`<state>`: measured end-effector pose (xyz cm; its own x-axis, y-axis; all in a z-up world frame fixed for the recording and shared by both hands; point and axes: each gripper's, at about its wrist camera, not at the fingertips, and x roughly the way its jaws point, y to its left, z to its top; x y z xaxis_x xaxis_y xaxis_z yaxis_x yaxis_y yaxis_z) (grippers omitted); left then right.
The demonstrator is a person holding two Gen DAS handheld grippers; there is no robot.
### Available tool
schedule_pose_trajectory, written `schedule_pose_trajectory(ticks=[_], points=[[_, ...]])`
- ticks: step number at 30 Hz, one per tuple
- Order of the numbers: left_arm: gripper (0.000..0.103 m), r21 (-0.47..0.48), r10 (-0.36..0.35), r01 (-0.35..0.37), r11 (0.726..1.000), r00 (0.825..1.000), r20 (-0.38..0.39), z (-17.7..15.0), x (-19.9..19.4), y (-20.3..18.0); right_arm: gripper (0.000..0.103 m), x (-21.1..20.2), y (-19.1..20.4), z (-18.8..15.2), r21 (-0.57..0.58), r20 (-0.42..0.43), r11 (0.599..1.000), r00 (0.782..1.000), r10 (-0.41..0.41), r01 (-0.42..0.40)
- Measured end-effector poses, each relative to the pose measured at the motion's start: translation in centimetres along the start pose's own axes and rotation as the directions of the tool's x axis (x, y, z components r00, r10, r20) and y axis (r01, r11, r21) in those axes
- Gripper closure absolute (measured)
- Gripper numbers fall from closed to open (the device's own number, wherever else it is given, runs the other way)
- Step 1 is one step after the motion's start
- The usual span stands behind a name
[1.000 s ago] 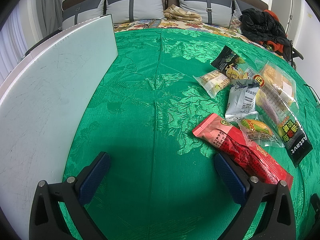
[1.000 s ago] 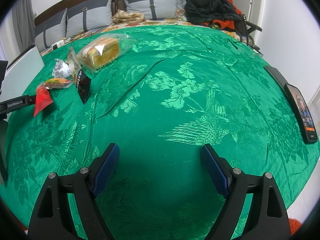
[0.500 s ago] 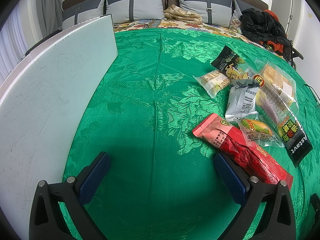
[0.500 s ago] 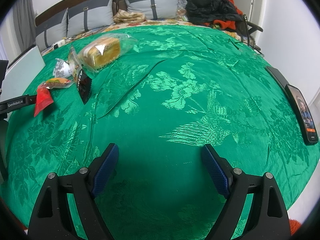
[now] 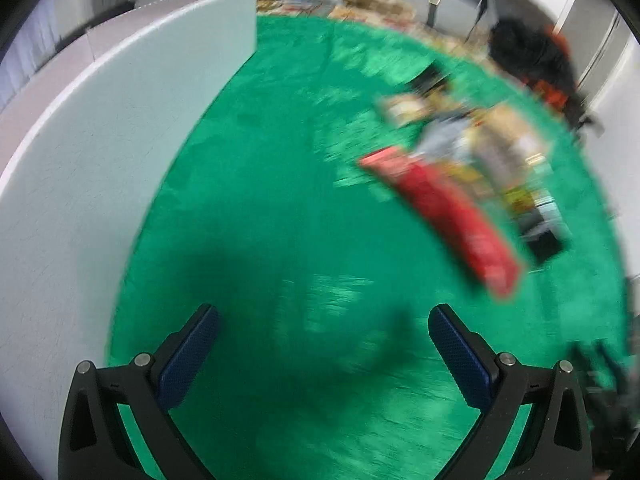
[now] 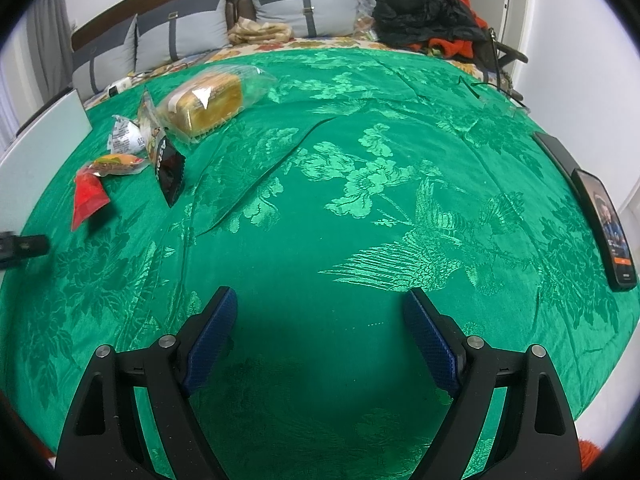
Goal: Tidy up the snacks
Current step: 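Grasp the red wrapped snack with the left gripper while the right gripper approaches the black packet, then carry the red snack and black packet into the white box and open both grippers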
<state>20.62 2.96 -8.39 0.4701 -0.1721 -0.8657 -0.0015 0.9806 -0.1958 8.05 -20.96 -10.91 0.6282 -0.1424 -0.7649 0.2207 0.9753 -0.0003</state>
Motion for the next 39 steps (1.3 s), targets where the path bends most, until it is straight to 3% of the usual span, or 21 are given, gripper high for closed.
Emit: schedule_pose_trajectory(ticks=[4,7,10,12,17,20,24,25,27,29,31,32,35,37,39], points=[[0.001,0.032,-0.067,0.065,0.997,0.994,0.086,2.3,-1.2,-3.5,0.015,0.0,0.0,0.0,-0.001,0.004,1.000,1.000,0.000,0.000],[0.001,0.088,-0.030,0.023,0.996,0.997,0.077,4.4,0.6,-6.6,0.015,0.0,-0.1,-0.1,-0.004,0.004,1.000,1.000,0.004,-0.004],[0.002,0.126,0.063,-0.065,0.990,0.998,0.020,5.5,4.0,-8.1,0.015,0.0,-0.1,-0.1,-0.004,0.003,1.000,1.000,0.004,-0.003],[0.009,0.117,0.133,-0.131,0.984,0.991,-0.008,5.2,5.3,-7.3,0.015,0.0,-0.1,-0.2,-0.004,0.002,1.000,1.000,0.005,-0.005],[0.011,0.040,0.160,-0.161,0.986,0.987,0.027,4.5,3.6,-2.3,0.015,0.0,-0.1,-0.2,-0.003,0.003,1.000,1.000,0.003,-0.003],[0.011,0.061,0.164,-0.165,0.984,0.986,0.020,4.5,3.3,-0.8,0.015,0.0,-0.1,-0.3,-0.004,0.003,1.000,1.000,0.004,-0.004],[0.012,0.129,0.161,-0.161,0.978,0.987,0.005,4.8,4.1,-1.6,0.015,-0.1,-0.1,-0.3,-0.006,0.004,1.000,1.000,0.006,-0.006],[0.015,0.151,0.167,-0.166,0.975,0.986,0.006,4.8,4.3,-2.2,0.015,-0.1,-0.1,-0.3,-0.007,0.004,1.000,1.000,0.008,-0.007],[0.035,0.201,0.163,-0.161,0.966,0.987,0.008,4.6,4.5,-2.9,0.015,-0.1,-0.1,-0.4,-0.008,0.005,1.000,1.000,0.009,-0.009],[0.076,0.217,0.099,-0.099,0.971,0.995,0.011,4.6,4.3,-3.0,0.015,-0.1,-0.2,-0.3,-0.006,-0.004,1.000,1.000,0.016,-0.016],[0.086,0.221,0.080,-0.081,0.972,0.997,0.017,4.2,3.9,-2.7,0.015,-0.4,-0.6,-0.1,0.018,-0.013,0.998,0.998,0.062,-0.061],[0.087,0.212,0.050,-0.054,0.976,0.998,0.025,3.9,3.4,-2.2,0.016,-0.7,-1.1,0.2,0.052,0.001,0.989,0.990,0.141,-0.141],[0.087,0.175,-0.009,0.000,0.985,0.998,0.054,2.5,1.6,-0.5,0.016,-1.6,-1.7,2.1,0.106,0.083,0.952,0.957,0.279,-0.287],[0.087,0.150,-0.044,0.034,0.988,0.997,0.069,1.9,0.6,0.1,0.018,-1.4,-0.9,4.5,0.076,0.108,0.932,0.932,0.345,-0.354],[0.087,0.127,-0.083,0.073,0.989,0.993,0.079,0.6,-0.9,1.0,0.018,0.0,0.9,8.1,0.015,0.080,0.914,0.912,0.402,-0.405]])
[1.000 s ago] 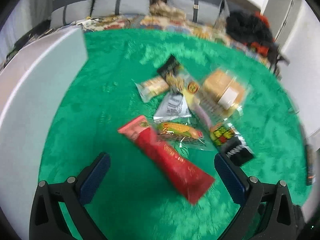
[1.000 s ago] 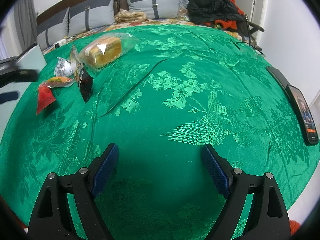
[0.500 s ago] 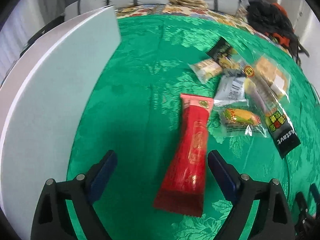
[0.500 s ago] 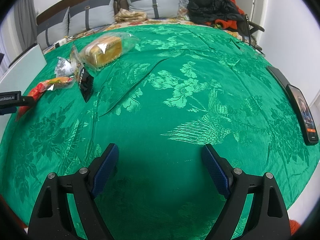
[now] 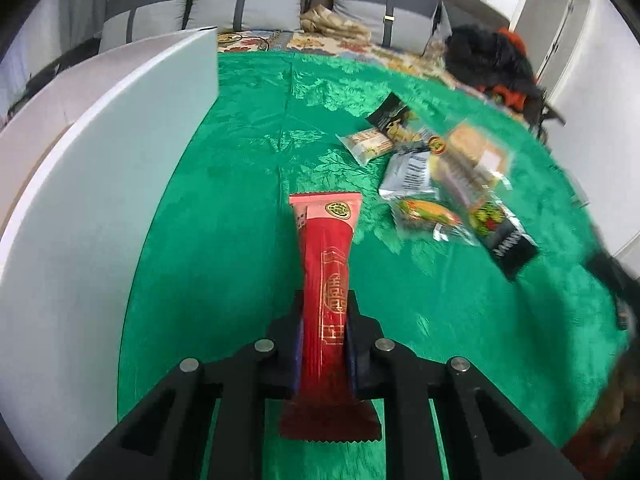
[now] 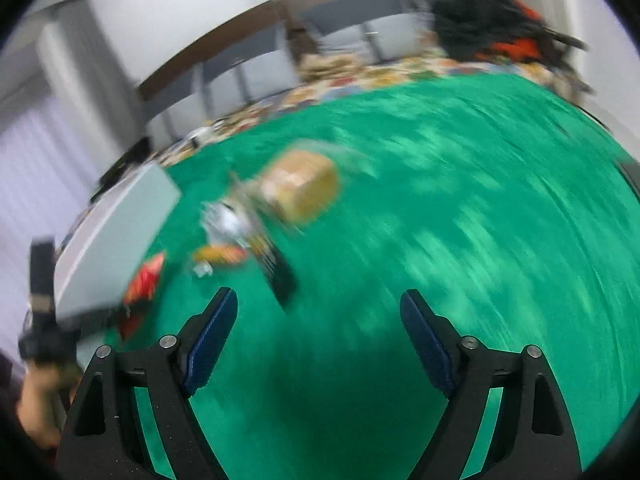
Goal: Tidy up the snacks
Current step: 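Carry the red snack and black packet into the white box and open both grippers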
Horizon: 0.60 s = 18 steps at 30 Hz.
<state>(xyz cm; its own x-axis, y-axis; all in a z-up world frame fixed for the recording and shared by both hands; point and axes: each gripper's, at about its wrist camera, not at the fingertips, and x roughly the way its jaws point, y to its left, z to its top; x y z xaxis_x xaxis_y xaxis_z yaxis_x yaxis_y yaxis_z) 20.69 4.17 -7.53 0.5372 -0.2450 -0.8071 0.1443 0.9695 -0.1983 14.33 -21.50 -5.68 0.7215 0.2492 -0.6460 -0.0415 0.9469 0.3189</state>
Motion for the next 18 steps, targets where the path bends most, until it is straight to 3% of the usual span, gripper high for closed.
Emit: schedule_pose_trajectory(ticks=[2,4,6,8,10,11,12,16,18], points=[[0.087,-0.013,-0.034,0.034,0.999,0.999,0.013,-0.9,-1.3,0.2,0.019,3.4,1.2,2.9,-0.042,-0.093,0.998,0.994,0.052,-0.056],[0.087,-0.016,-0.054,0.054,0.998,0.998,0.027,-1.4,-2.3,0.2,0.034,7.5,2.8,5.1,-0.076,-0.206,0.994,0.976,0.065,-0.082],[0.087,-0.030,-0.079,0.080,0.996,0.996,0.038,-2.1,-3.4,0.3,0.070,10.4,3.8,5.9,-0.100,-0.298,0.991,0.953,0.054,-0.087],[0.087,-0.043,-0.110,0.112,0.993,0.993,0.046,-2.4,-4.2,0.3,0.071,13.1,4.5,6.1,-0.107,-0.383,0.992,0.924,0.015,-0.060],[0.087,-0.042,-0.133,0.135,0.990,0.990,0.057,-2.5,-5.0,0.2,0.077,13.8,4.7,5.9,-0.115,-0.402,0.992,0.915,0.003,-0.054],[0.088,-0.041,-0.146,0.149,0.988,0.987,0.067,-2.5,-5.6,0.3,0.089,13.5,4.8,5.9,-0.126,-0.397,0.990,0.918,0.001,-0.055],[0.088,-0.045,-0.162,0.166,0.985,0.984,0.080,-2.5,-6.3,0.3,0.091,13.0,5.0,5.8,-0.125,-0.398,0.990,0.917,0.015,-0.070],[0.088,-0.074,-0.227,0.240,0.968,0.962,0.151,-1.8,-9.5,0.6,0.093,9.1,4.7,5.8,-0.061,-0.350,0.992,0.933,0.082,-0.110],[0.087,-0.090,-0.254,0.275,0.957,0.947,0.195,-1.0,-11.4,1.1,0.094,6.3,4.1,6.2,0.022,-0.298,0.987,0.942,0.156,-0.156]])
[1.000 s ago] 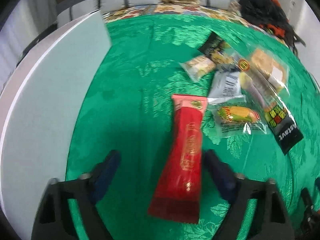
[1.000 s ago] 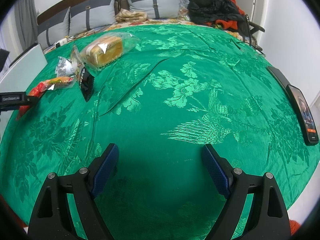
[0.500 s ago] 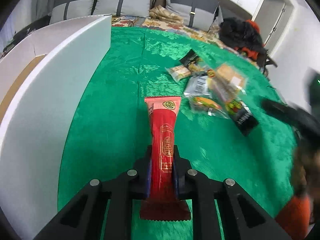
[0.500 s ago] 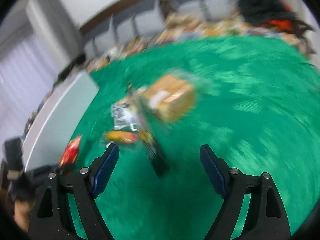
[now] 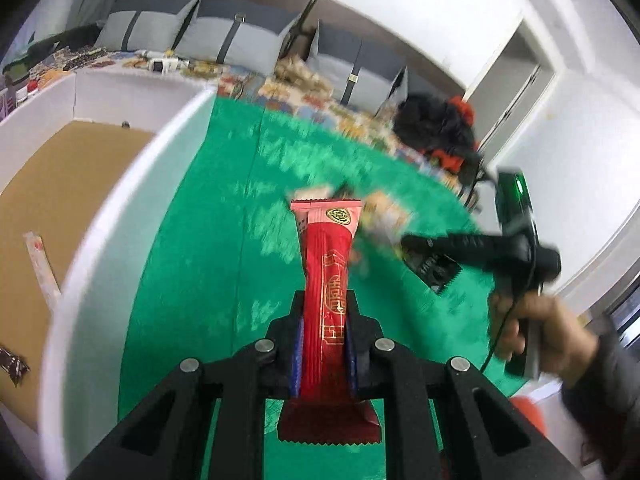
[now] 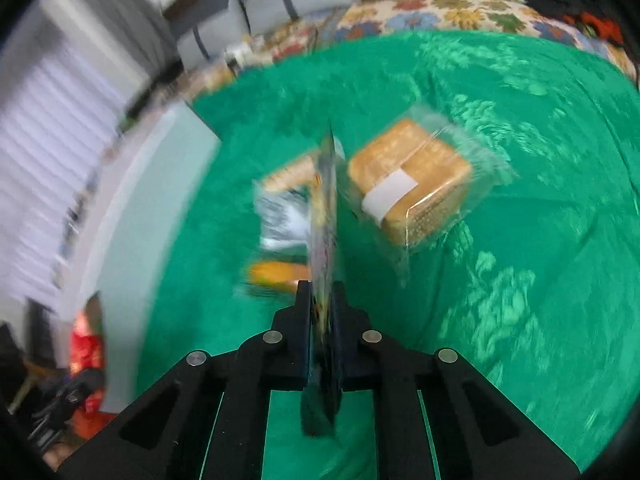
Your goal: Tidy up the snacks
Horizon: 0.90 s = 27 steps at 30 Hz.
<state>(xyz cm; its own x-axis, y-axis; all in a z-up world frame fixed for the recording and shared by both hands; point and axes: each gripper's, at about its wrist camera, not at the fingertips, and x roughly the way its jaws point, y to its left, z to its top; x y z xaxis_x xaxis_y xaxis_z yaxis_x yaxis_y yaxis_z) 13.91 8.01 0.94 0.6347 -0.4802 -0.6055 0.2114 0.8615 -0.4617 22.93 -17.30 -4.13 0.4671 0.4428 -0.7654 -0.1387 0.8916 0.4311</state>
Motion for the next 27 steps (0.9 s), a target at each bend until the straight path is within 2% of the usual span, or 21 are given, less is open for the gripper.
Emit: schedule_pose_trajectory(ticks=[3,6,10,13,16,18,19,20,21,23,24,25,27], points=[[0.087,-0.036,-0.030,0.032,0.999,0.998,0.056,1.6,-2.6,0.7,0.094,-3.2,1.0,0.0,0.071,0.078,0.992,0.992,0.101,-0.107],[0.087,-0.066,-0.010,0.017,0.998,0.995,0.102,3.1,-5.2,2.5,0.094,-5.3,3.7,0.5,0.098,0.149,0.969,0.966,0.213,-0.229],[0.087,-0.102,0.067,-0.051,0.994,0.984,0.166,4.5,-8.9,6.3,0.094,-6.6,8.7,1.1,0.121,0.223,0.902,0.896,0.383,-0.416],[0.088,-0.147,0.150,-0.122,0.982,0.969,0.197,5.1,-11.7,10.1,0.094,-5.7,14.9,1.3,0.095,0.216,0.842,0.837,0.503,-0.531],[0.084,-0.187,0.269,-0.233,0.954,0.943,0.198,5.2,-13.1,13.7,0.093,-3.1,20.7,0.5,0.074,0.166,0.816,0.814,0.557,-0.573],[0.056,-0.230,0.363,-0.327,0.917,0.921,0.139,5.3,-13.0,16.7,0.080,-0.2,24.9,-0.5,0.055,0.111,0.817,0.817,0.566,-0.574],[0.030,-0.258,0.399,-0.363,0.895,0.911,0.102,5.2,-13.0,18.1,0.069,0.9,26.0,-1.0,0.050,0.089,0.827,0.827,0.555,-0.561],[0.027,-0.283,0.429,-0.391,0.876,0.899,0.087,4.8,-13.4,19.2,0.046,2.0,27.3,-1.6,0.033,0.066,0.850,0.849,0.524,-0.526],[0.027,-0.292,0.450,-0.409,0.865,0.889,0.087,4.3,-13.9,19.7,0.041,2.4,27.7,-1.9,0.015,0.069,0.868,0.866,0.495,-0.497],[0.025,-0.293,0.484,-0.438,0.850,0.869,0.104,3.2,-14.8,20.1,0.041,2.4,27.3,-2.9,-0.074,0.110,0.921,0.915,0.388,-0.381],[0.025,-0.289,0.488,-0.442,0.849,0.865,0.112,2.6,-15.1,20.0,0.040,2.2,26.6,-3.5,-0.109,0.123,0.937,0.931,0.344,-0.332],[0.025,-0.285,0.489,-0.444,0.850,0.865,0.112,2.1,-15.1,19.8,0.040,1.9,25.2,-4.3,-0.156,0.148,0.956,0.951,0.271,-0.249],[0.025,-0.264,0.467,-0.427,0.865,0.877,0.111,1.4,-14.4,18.6,0.037,1.6,22.1,-5.9,-0.207,0.199,0.974,0.970,0.138,-0.096]])
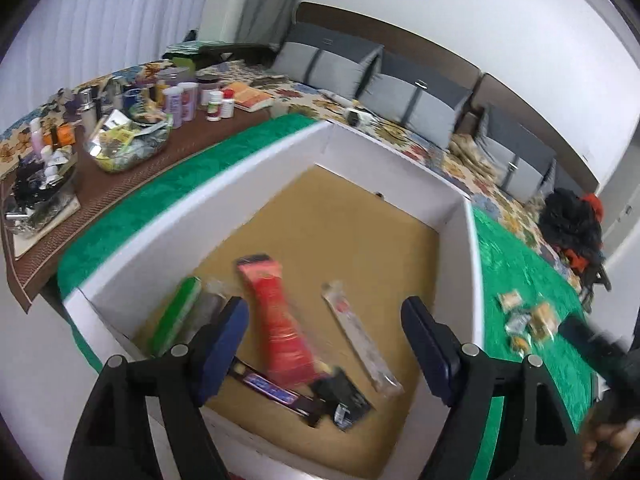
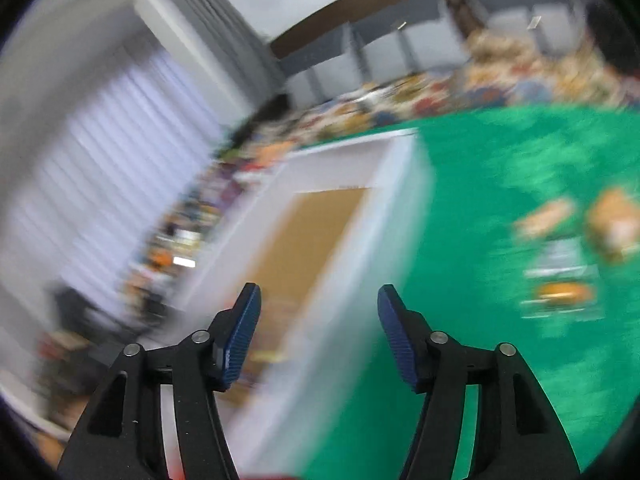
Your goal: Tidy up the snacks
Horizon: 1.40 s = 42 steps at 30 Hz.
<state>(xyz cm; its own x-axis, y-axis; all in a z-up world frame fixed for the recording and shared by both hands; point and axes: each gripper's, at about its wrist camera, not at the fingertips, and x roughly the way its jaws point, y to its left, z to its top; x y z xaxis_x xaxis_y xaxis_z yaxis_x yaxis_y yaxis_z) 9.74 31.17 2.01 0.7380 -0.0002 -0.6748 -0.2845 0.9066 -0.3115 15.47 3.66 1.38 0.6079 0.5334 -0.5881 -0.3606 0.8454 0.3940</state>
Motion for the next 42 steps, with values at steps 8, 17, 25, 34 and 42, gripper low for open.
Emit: schedule_pose_trajectory(ticks=[8,17,25,34,42], points=[[0.017,0.161,-0.203,0.209,0.965,0.978,-0.050,-4.0,-1.7,-12.4,0.037,-6.5,-17.4,-8.2,-0.020,-0.057,0.832,0.830,-0.555,0.554],[0.005,0.284,-0.216,0.294,0.912,0.936,-0.278,-12.4,5.1,-24.6,0.037,-9.3,-24.1,-9.6,0.090,-0.102,0.779,0.784,-0.613,0.621],[0.005,0.406,-0.005,0.118,0.906,0.963,-0.268,-13.1,14.8,-26.6,0.031,-6.3,-25.1,-8.2,0.067,-0.088,0.797,0.799,-0.595,0.600],[0.002,0.457,0.044,0.054,0.888,0.979,-0.201,-12.5,19.0,-27.2,0.019,-4.4,-26.4,-6.4,0.051,-0.095,0.792,0.793,-0.602,0.608],[0.000,0.458,0.042,0.054,0.887,0.980,-0.196,-12.5,19.5,-27.4,0.017,-4.6,-26.4,-6.5,0.063,-0.098,0.784,0.786,-0.610,0.617]])
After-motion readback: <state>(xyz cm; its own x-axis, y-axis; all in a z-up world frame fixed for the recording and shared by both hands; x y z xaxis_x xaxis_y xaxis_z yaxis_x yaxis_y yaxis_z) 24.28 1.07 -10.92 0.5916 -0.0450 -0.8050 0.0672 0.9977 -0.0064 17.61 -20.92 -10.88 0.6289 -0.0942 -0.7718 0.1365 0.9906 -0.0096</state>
